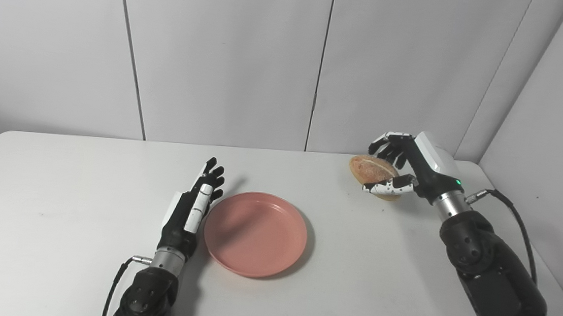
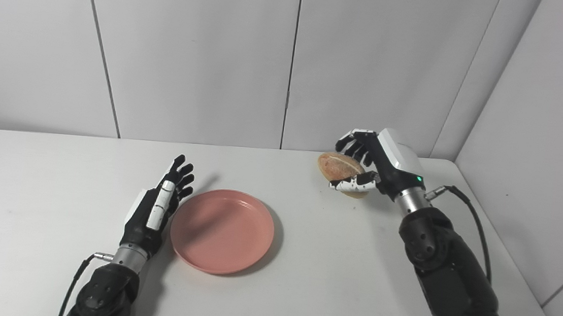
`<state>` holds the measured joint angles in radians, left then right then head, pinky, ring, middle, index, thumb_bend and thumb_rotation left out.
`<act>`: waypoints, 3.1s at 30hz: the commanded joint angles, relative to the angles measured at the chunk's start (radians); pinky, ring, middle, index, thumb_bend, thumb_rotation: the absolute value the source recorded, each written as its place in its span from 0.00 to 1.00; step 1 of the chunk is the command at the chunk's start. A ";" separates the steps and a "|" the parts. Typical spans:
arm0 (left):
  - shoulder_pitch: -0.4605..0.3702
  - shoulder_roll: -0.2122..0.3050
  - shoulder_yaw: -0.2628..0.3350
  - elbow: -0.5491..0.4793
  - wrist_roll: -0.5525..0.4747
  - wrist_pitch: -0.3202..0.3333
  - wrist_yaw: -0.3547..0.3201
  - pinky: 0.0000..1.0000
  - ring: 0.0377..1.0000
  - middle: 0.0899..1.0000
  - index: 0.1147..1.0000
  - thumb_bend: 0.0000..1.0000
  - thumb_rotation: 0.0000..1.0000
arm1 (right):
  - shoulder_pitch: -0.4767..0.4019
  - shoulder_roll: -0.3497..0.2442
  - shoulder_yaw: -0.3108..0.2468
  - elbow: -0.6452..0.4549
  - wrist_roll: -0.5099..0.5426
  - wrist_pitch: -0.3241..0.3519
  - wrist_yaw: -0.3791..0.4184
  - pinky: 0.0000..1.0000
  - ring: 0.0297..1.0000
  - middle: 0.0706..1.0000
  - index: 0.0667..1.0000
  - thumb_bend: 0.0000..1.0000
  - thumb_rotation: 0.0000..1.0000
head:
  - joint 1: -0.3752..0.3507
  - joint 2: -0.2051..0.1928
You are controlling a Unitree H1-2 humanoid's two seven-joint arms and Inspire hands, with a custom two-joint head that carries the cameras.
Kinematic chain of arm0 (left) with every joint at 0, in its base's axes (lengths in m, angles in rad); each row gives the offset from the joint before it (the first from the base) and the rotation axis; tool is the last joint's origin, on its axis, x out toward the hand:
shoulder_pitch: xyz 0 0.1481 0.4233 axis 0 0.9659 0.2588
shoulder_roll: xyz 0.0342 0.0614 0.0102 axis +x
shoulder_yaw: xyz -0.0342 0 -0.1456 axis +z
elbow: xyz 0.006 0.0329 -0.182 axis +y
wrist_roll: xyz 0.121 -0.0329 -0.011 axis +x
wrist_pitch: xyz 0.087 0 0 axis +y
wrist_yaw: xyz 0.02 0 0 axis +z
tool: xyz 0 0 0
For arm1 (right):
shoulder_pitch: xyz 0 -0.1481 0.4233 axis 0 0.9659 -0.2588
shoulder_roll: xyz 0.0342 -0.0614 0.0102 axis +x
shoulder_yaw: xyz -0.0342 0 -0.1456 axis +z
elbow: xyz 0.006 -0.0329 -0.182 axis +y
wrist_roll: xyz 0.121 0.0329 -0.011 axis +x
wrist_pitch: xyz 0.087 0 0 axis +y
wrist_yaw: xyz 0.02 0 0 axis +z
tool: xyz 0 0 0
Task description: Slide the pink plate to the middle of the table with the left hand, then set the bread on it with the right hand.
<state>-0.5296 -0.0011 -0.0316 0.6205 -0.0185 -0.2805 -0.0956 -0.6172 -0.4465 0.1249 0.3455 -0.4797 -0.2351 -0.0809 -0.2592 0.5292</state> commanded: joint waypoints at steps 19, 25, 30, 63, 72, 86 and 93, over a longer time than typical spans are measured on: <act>0.051 -0.012 -0.004 -0.001 0.010 0.022 0.016 0.93 0.95 0.96 0.97 0.64 1.00 | -0.055 0.161 0.092 -0.148 -0.018 -0.052 0.052 0.44 0.42 0.44 0.49 0.52 0.00 | 0.025 0.001; 0.052 -0.011 -0.010 -0.004 0.016 0.021 0.019 0.94 0.96 0.96 0.97 0.65 1.00 | -0.067 0.214 0.128 -0.112 -0.045 -0.068 0.051 0.39 0.40 0.43 0.50 0.52 0.00 | 0.030 0.003; 0.057 -0.015 -0.012 -0.026 0.028 0.051 0.027 0.95 0.96 0.96 0.97 0.64 1.00 | -0.080 0.249 0.161 -0.032 -0.071 -0.108 0.032 0.41 0.42 0.43 0.49 0.52 0.00 | 0.035 0.004; 0.053 -0.022 0.015 -0.026 -0.029 0.025 0.002 0.93 0.96 0.96 0.98 0.68 1.00 | -0.084 0.254 0.266 0.214 -0.232 -0.170 -0.055 0.42 0.40 0.43 0.51 0.51 0.00 | 0.034 0.029; 0.051 -0.019 0.012 -0.029 -0.023 0.024 0.003 0.96 0.96 0.96 0.97 0.68 1.00 | -0.079 0.223 0.279 0.159 -0.254 -0.158 -0.014 0.60 0.63 0.65 0.46 0.52 0.14 | 0.032 0.033; 0.053 -0.008 0.004 -0.038 -0.005 0.041 0.009 0.98 0.98 0.97 0.98 0.69 1.00 | -0.068 0.220 0.257 0.081 -0.246 -0.137 0.015 0.81 0.83 0.84 0.80 0.69 0.43 | 0.026 0.039; 0.051 -0.008 0.005 -0.037 -0.011 0.041 0.004 0.97 0.98 0.97 0.98 0.68 1.00 | -0.064 0.224 0.240 0.055 -0.229 -0.137 0.021 0.82 0.85 0.85 0.81 0.69 0.44 | 0.024 0.040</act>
<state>-0.5005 -0.0123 -0.0270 0.5654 -0.0277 -0.2196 -0.0883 -0.6502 -0.2198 0.3856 0.4372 -0.7264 -0.3819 -0.0519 -0.2362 0.5691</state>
